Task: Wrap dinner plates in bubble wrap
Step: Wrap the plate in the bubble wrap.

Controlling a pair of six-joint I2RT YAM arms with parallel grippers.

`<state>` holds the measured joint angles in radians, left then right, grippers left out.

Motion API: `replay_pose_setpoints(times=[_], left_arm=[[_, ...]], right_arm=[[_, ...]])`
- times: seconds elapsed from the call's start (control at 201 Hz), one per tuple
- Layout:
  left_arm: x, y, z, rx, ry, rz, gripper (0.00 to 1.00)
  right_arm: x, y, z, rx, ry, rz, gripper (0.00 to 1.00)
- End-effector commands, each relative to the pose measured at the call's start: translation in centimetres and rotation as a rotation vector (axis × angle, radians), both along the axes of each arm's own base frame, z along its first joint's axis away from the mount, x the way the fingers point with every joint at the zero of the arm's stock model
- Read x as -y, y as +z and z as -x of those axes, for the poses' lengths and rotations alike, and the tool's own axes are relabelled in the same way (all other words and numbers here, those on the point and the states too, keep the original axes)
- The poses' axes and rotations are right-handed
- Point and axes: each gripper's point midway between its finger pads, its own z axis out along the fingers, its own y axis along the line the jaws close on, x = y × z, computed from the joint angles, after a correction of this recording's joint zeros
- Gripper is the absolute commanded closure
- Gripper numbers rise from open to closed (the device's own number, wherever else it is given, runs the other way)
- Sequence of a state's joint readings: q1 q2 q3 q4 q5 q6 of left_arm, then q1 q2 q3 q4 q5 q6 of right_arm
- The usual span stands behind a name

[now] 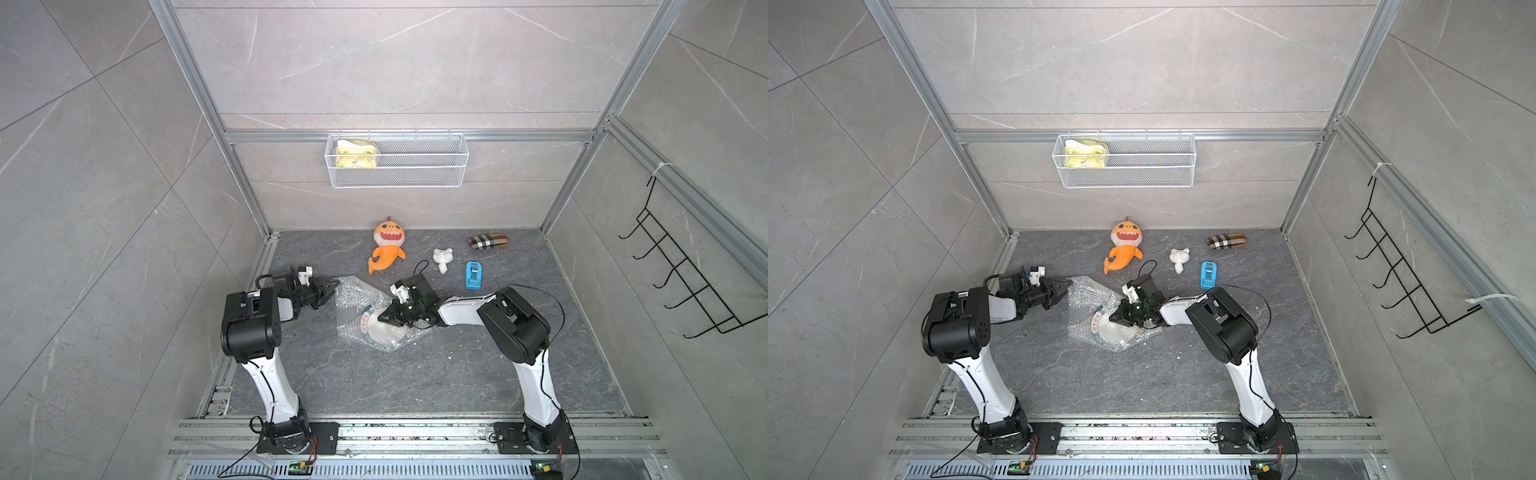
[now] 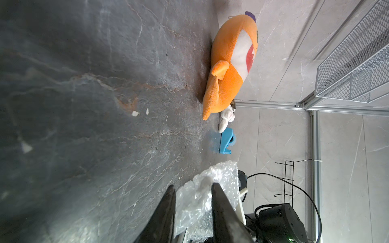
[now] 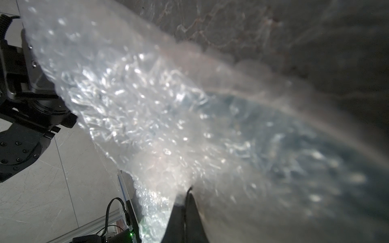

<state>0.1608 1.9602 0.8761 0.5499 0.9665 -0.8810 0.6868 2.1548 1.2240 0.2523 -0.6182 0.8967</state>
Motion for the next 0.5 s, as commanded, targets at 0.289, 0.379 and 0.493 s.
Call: replay_pose_setpoints(times=[0.289,0.379,0.493], left_arm=[[3.3,5.1,0.5,0.126,-0.124,-0.014,1.0],[4.4,5.8,1.4,0.134,-0.157,-0.036,1.0],[6.3,7.4,2.7,0.163,-0.196,-0.035,1.0]], right_arm=[[2.2,-6.0,3.4,-0.155,0.013,0.165,1.0],[2.3,-5.9,3.4,-0.154,0.011,0.167,1.0],[2.4,-5.8,3.4,-0.152,0.014,0.174,1.0]])
